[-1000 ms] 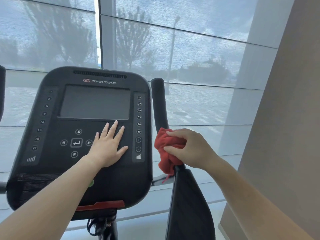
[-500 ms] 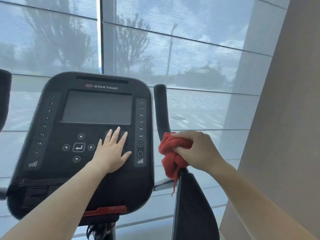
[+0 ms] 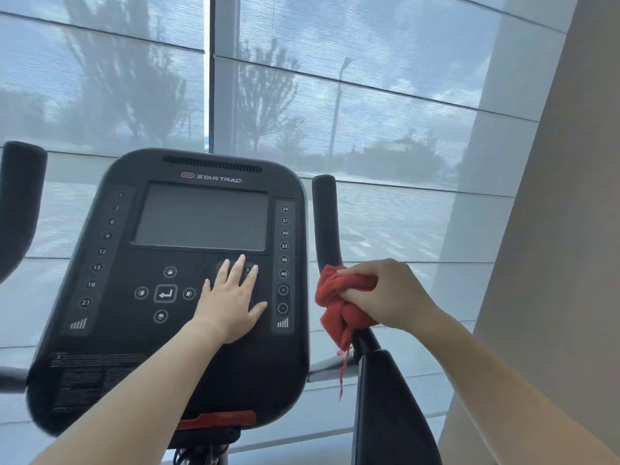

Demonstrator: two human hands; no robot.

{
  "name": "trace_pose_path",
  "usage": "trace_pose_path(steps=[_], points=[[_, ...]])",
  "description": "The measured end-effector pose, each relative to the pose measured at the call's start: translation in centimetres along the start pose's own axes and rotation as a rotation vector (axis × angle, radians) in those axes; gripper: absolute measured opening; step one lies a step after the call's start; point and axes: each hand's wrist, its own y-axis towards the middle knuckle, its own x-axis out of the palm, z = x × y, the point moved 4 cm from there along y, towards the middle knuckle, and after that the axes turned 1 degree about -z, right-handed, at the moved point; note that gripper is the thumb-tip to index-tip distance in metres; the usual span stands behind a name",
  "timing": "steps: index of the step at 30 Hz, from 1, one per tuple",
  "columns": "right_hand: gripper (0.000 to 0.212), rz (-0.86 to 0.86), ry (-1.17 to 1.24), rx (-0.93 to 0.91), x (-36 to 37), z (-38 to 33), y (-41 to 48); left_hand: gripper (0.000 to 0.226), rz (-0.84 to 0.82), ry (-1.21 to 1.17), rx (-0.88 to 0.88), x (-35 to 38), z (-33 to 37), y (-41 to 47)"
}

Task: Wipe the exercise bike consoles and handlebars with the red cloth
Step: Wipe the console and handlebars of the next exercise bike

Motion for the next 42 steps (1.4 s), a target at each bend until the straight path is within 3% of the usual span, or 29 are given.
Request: trace_pose_path(steps=[3,10,16,23,27,37,42], points=[[0.032,0.086,0.093,0.011,-0.3,0.6,0.2,0.070,0.001,0.002,0.002,-0.1,0.0,0.0],[0.034,0.024,0.156,-0.040,0.5,1.3,0.1,0.070,-0.002,-0.080,-0.001,-1.3,0.3,0.0],[0.038,0.116,0.296,-0.050,-0.8,2.6,1.3,0.067,0.116,-0.311,0.016,-5.6,2.2,0.4],[0.030,0.128,0.506,-0.056,-1.8,5.6,5.1,0.067,0.201,-0.269,0.054,-10.2,5.7,-0.1],[0.030,0.065,0.598,-0.111,-1.4,7.0,7.2,0.066,0.204,-0.241,0.007,-10.8,8.2,-1.1],[0.028,-0.192,0.824,-0.359,1.3,7.2,9.1,0.069,0.216,-0.113,-0.341,-9.8,13.4,-3.8],[0.025,-0.334,0.869,-0.349,2.2,9.5,8.4,0.072,0.174,-0.070,-0.431,-9.0,16.0,-5.7]])
